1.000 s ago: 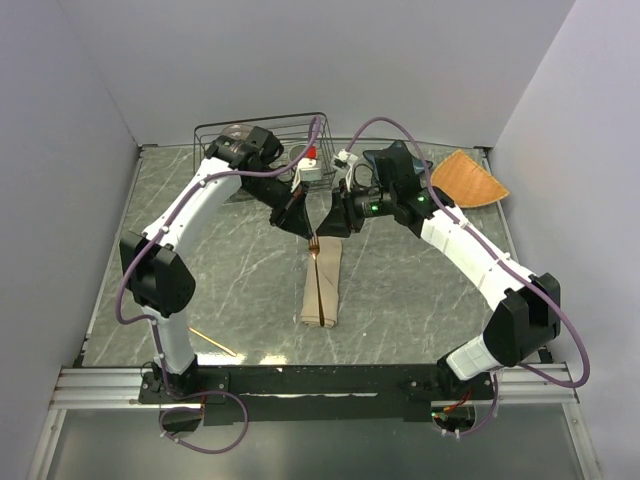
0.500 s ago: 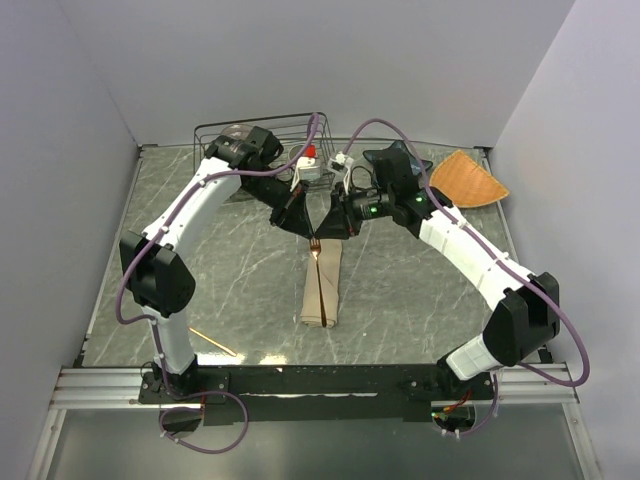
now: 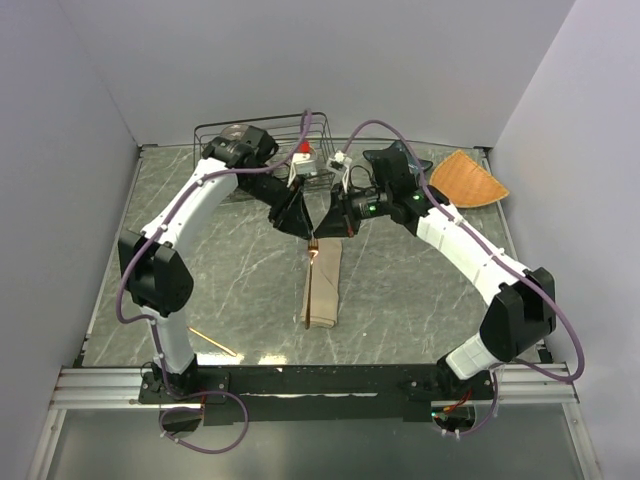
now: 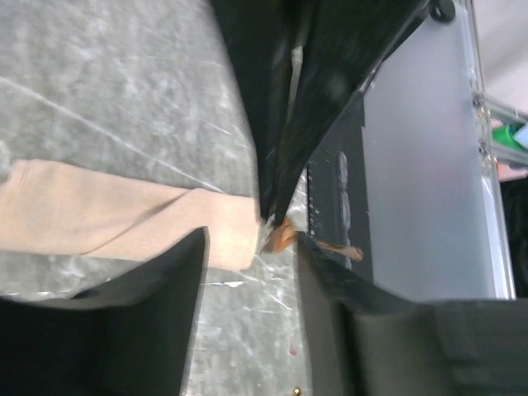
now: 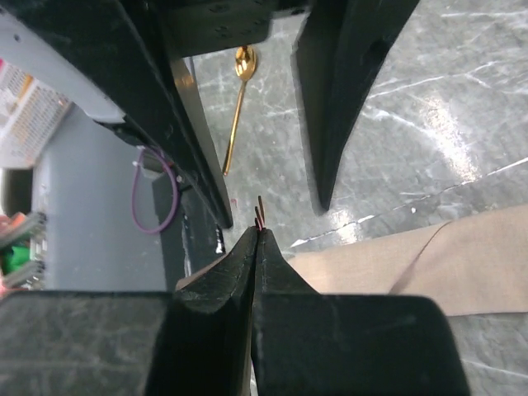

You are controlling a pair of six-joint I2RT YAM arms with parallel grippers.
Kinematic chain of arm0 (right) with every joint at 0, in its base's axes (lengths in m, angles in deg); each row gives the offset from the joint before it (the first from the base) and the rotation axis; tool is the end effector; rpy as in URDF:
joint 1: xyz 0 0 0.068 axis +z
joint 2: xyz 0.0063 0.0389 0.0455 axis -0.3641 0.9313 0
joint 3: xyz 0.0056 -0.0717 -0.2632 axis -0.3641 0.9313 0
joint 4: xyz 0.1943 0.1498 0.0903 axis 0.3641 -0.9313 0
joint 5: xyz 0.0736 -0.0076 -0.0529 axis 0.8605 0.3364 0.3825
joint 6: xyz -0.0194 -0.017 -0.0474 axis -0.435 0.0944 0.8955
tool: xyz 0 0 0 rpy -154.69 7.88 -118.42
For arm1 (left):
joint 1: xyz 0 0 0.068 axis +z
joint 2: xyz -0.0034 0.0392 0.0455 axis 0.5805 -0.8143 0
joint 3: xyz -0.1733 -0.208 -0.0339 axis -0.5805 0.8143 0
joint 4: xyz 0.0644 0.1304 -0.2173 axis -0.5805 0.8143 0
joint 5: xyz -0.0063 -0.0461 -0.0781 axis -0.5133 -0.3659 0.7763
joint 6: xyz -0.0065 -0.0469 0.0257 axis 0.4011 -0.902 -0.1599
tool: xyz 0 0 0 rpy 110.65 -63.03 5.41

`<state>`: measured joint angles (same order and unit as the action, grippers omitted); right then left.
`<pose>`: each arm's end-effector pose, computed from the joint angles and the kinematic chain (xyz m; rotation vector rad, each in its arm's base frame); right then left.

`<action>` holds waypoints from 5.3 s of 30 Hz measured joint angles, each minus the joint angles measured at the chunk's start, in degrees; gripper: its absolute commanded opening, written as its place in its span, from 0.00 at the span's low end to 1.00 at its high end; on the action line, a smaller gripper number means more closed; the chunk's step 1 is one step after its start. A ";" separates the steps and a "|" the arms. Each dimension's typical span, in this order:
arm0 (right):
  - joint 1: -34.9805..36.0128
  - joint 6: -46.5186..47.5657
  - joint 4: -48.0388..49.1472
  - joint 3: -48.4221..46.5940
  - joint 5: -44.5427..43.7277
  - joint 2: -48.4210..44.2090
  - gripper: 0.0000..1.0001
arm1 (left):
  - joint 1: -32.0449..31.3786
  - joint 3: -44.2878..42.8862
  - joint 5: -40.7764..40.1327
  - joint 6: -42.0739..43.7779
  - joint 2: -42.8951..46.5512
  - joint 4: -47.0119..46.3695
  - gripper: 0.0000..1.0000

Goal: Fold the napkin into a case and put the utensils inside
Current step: Pass from the left arm to the right, then insert the fork into the folded napkin, then pick up the spoon from the corner of the board.

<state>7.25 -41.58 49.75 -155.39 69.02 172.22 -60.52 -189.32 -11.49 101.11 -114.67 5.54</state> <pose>0.2798 0.1857 0.3417 -1.0619 1.8862 1.3211 0.3218 -0.1855 0.3464 1.4235 1.8918 -1.4172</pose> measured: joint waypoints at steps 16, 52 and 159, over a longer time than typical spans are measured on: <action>-13.60 -5.86 4.50 -7.61 8.33 12.37 0.00 | 17.09 7.28 -0.92 -8.37 7.82 -7.76 0.99; -19.93 22.23 -11.89 -34.69 16.39 45.09 0.00 | 18.16 13.03 -5.51 -8.24 9.94 -4.37 0.99; -14.88 13.99 -13.44 -6.75 2.58 26.88 0.94 | 23.93 52.46 -42.62 30.42 34.95 2.14 0.94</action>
<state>-7.64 -27.59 36.31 -162.15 71.60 199.11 -36.59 -136.86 -54.11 131.53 -79.72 7.68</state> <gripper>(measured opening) 0.920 0.993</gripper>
